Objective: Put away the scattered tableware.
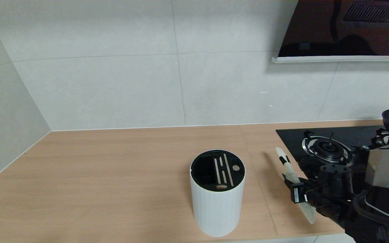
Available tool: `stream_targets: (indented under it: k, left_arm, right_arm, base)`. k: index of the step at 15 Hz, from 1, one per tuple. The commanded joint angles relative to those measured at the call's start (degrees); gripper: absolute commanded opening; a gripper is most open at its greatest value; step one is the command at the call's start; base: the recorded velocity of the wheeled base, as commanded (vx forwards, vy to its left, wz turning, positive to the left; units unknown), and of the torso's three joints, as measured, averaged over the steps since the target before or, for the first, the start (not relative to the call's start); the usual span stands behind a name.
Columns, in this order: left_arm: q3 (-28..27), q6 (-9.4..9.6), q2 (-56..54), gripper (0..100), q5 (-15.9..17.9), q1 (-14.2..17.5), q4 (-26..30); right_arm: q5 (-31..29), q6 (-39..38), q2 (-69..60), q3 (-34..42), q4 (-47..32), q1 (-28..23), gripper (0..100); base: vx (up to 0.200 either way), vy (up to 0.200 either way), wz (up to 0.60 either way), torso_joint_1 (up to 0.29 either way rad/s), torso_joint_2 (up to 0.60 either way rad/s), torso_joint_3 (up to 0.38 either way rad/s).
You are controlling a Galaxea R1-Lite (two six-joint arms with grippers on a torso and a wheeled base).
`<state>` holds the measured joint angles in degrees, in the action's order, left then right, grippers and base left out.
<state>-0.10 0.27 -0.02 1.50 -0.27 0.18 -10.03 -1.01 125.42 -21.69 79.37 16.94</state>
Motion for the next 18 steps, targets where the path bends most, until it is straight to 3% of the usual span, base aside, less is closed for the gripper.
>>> stream_targets:
  k: [1,8,14,16,18]
  left_arm:
    - [-0.1,0.00,0.0,100,0.0,0.0,0.0]
    - [0.0,0.17,0.0,100,0.0,0.0,0.0]
    - [-0.1,0.00,0.0,100,-0.1,0.0,-0.4]
    - [-0.8,-1.32,0.0,100,0.2,0.0,-6.0]
    - [-1.7,-1.76,0.0,100,4.0,0.0,-4.5]
  right_arm:
    - [0.0,-0.3,-12.7,2.5,-4.2,3.3,0]
    - [0.5,-4.9,-33.7,2.2,-21.7,12.6,0]
    - [2.6,-5.1,-36.6,2.9,-23.7,14.2,0]
    - [2.7,-5.1,-37.0,3.1,-23.6,14.2,0]
    - [2.6,-5.1,-37.4,2.6,-23.8,14.3,0]
  base:
    - [0.000,0.000,0.00,0.000,0.00,0.000]
    - [0.000,0.000,0.00,0.000,0.00,0.000]
    - [0.000,0.000,0.00,0.000,0.00,0.000]
    - [0.000,0.000,0.00,0.000,0.00,0.000]
    - [0.000,0.000,0.00,0.000,0.00,0.000]
